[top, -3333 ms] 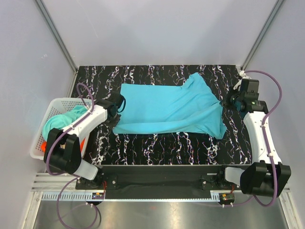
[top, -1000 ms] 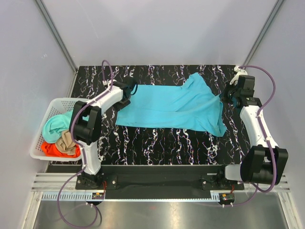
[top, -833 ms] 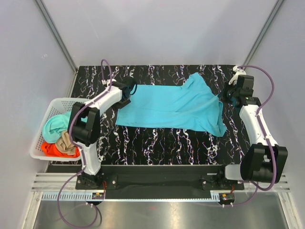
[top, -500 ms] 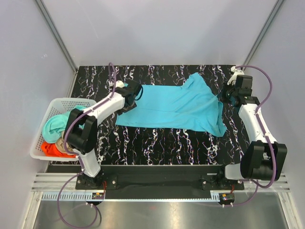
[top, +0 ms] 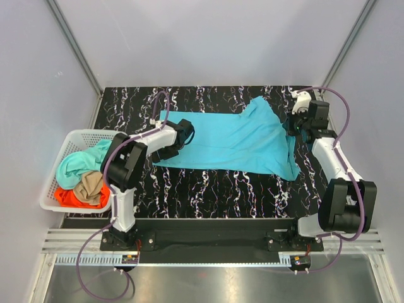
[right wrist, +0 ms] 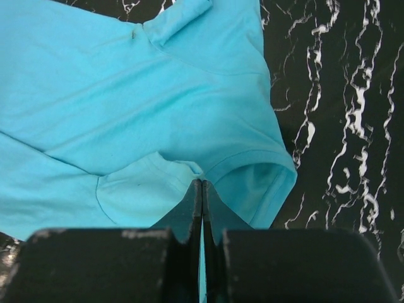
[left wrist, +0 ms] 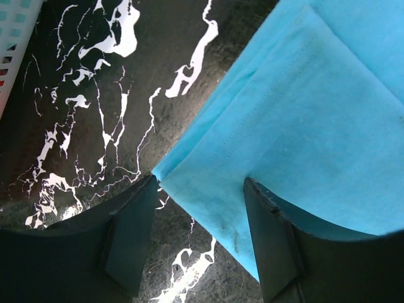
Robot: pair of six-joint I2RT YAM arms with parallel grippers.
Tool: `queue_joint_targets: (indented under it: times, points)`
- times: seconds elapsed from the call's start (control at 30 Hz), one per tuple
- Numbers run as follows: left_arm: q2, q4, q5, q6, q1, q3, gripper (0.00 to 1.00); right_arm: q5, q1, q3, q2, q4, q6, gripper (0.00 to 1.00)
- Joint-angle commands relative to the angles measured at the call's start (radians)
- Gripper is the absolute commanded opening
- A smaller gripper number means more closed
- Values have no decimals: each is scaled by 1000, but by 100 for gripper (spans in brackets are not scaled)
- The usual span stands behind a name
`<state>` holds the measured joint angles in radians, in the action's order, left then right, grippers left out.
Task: Fold and stack the t-shirts
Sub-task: Fold the tshirt
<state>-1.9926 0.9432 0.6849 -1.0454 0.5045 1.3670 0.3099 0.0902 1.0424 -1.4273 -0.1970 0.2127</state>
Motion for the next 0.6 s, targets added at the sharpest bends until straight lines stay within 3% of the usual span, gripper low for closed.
queue_joint_targets:
  times: [0.0,0.13,0.23,0.33,0.57]
  points:
    - [23,17,54,-38,-3,3,62,57,-21,2,-10,120,143,0]
    - [14,39,59,-62,-4,7,62,40,-40,19,-55,107,259,0]
    - [12,34,56,-64,-4,0,62,44,-63,-27,-39,187,350,0]
    - [14,31,47,-68,-4,-5,62,46,-76,-58,-28,267,405,0]
    - [29,37,41,-76,-3,-2,62,80,-81,-18,-56,269,474,0]
